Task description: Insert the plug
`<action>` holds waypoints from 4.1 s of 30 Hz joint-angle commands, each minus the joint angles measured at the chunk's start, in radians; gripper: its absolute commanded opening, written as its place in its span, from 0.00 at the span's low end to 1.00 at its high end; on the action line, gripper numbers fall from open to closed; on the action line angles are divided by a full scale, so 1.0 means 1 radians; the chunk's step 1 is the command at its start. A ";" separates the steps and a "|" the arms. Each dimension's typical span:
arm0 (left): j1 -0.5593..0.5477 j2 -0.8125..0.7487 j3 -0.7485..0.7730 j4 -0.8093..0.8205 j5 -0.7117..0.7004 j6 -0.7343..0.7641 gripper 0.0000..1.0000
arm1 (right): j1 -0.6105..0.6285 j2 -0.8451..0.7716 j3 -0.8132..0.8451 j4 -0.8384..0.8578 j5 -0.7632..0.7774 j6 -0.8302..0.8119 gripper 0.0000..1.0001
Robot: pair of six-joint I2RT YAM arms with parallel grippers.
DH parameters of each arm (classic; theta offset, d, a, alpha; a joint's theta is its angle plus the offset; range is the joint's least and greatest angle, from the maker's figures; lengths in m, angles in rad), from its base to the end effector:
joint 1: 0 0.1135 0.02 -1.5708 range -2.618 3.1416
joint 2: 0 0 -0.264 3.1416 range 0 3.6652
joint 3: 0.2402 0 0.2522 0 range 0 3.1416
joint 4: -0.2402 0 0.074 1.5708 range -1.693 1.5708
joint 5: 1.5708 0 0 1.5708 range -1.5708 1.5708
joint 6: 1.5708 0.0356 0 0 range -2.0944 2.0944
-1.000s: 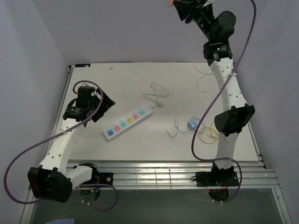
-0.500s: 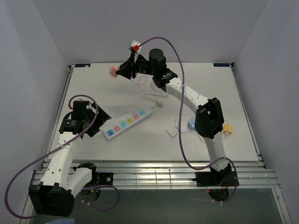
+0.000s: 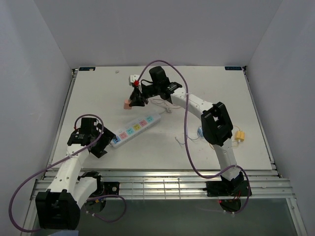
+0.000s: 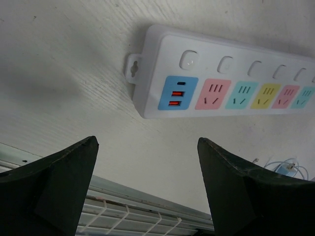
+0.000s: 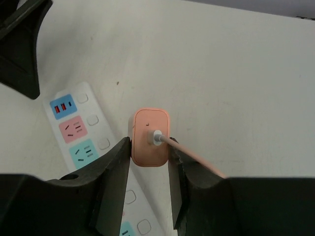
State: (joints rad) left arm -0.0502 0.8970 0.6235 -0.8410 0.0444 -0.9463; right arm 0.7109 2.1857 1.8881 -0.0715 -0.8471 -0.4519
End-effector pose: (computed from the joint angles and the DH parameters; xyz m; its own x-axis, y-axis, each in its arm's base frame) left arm 0.1553 -0.0094 0.2131 -0.5807 -0.7823 -0.2253 -0.6866 0.6194 -0.3808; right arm 0.3729 0.3563 0.2795 0.1740 -0.2318 -0.9571 -0.9845 -0.0616 -0.1641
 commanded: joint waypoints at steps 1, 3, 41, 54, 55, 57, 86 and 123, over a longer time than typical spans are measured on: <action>0.044 0.023 -0.022 0.066 0.028 -0.002 0.93 | 0.022 -0.009 0.011 -0.166 -0.076 -0.270 0.08; 0.091 0.043 -0.027 0.098 0.044 0.010 0.92 | 0.041 -0.006 0.011 -0.206 -0.066 -0.329 0.08; 0.135 0.123 -0.200 0.430 0.077 0.023 0.38 | 0.208 0.022 0.011 -0.357 0.086 -0.604 0.08; 0.135 0.134 -0.222 0.433 0.083 0.040 0.35 | 0.226 0.039 0.017 -0.459 0.144 -0.754 0.08; 0.135 0.137 -0.222 0.433 0.083 0.041 0.35 | 0.226 0.039 0.017 -0.467 0.148 -0.766 0.08; 0.135 0.143 -0.219 0.436 0.089 0.043 0.34 | 0.226 0.039 0.017 -0.470 0.145 -0.781 0.08; 0.133 0.152 -0.219 0.448 0.104 0.053 0.34 | 0.242 0.049 0.065 -0.358 0.095 -0.745 0.08; 0.133 0.168 -0.209 0.439 0.083 0.053 0.34 | 0.242 0.009 -0.021 -0.468 0.112 -0.814 0.08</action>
State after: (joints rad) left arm 0.0830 1.0458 0.4267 -0.3454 0.1574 -0.9134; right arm 0.9493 2.2433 1.8854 -0.4870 -0.7280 -1.2469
